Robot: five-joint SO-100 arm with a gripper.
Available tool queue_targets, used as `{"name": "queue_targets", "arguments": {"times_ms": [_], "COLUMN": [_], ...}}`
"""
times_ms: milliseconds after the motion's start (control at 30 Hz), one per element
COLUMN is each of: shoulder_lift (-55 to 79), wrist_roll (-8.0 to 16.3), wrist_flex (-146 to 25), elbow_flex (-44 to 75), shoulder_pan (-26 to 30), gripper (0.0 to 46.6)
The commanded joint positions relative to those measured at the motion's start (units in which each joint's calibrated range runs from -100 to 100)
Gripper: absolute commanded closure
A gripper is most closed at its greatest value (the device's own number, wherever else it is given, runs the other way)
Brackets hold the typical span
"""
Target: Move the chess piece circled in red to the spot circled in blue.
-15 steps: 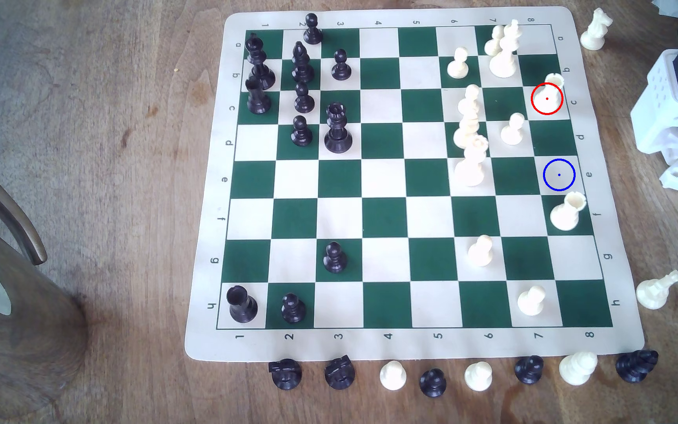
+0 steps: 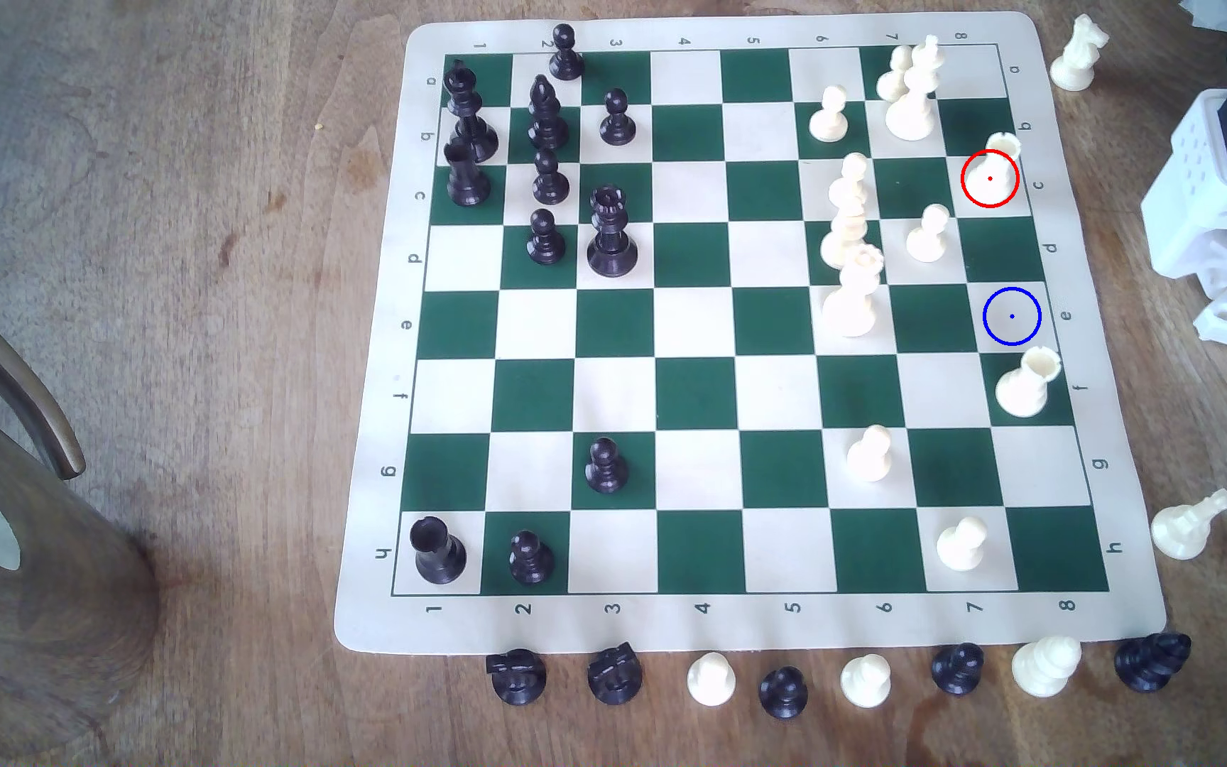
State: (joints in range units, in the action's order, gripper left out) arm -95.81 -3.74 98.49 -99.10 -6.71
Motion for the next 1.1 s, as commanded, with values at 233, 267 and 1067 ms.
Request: {"name": "queue_targets", "arguments": {"times_ms": [233,267,1067], "shoulder_lift": [0.0,0.0,10.5], "wrist_roll": [-0.3,-0.3,5.4], "wrist_flex": [-4.3,-10.6,-122.4], "elbow_flex": [-0.9,-0.9,14.1], "shoulder_pan": [0.9,1.2,-28.0], "gripper": [46.4,46.4,46.5]}}
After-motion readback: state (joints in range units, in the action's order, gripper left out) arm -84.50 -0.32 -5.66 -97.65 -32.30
